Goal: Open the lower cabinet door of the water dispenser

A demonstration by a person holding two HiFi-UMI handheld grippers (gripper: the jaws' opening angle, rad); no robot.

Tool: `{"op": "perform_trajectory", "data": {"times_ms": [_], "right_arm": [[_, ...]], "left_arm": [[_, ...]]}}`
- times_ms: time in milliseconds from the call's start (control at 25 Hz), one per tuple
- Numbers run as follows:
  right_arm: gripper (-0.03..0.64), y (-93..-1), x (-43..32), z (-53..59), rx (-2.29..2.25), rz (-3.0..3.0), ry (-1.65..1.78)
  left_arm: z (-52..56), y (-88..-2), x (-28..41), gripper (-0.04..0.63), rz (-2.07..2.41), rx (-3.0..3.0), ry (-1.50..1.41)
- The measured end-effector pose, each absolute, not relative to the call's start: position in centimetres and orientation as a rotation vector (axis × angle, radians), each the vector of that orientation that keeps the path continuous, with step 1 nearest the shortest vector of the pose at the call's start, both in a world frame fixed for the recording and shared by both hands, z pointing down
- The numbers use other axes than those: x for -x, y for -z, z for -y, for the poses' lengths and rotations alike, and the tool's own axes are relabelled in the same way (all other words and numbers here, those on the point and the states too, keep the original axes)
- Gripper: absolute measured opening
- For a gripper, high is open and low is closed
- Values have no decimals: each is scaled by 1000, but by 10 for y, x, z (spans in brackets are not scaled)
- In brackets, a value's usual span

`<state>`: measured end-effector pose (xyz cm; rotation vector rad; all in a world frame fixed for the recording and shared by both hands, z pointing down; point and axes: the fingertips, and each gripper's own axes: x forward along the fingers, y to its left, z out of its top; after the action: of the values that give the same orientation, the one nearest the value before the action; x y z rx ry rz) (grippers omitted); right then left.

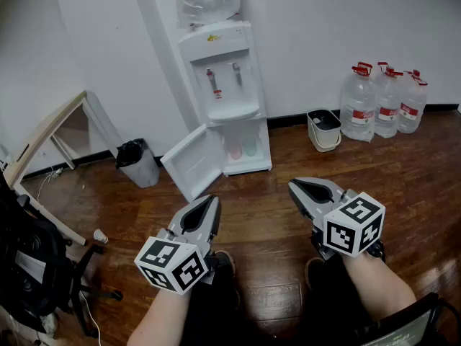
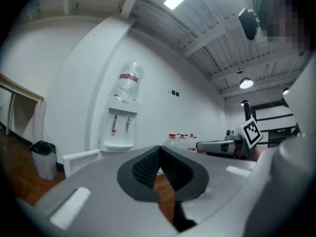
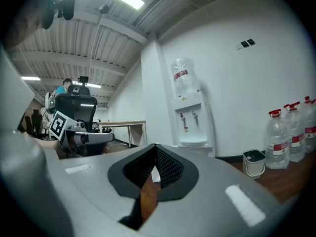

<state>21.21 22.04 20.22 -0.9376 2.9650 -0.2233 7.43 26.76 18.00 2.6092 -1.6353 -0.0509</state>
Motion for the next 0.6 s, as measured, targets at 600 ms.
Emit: {"op": "perform_trajectory", "data": {"times_ms": [600], "right_arm": [[3, -224, -189, -163, 1176, -2961, 88]], "left_arm": [[-202, -169, -41, -14, 1547, -2651, 132]]}}
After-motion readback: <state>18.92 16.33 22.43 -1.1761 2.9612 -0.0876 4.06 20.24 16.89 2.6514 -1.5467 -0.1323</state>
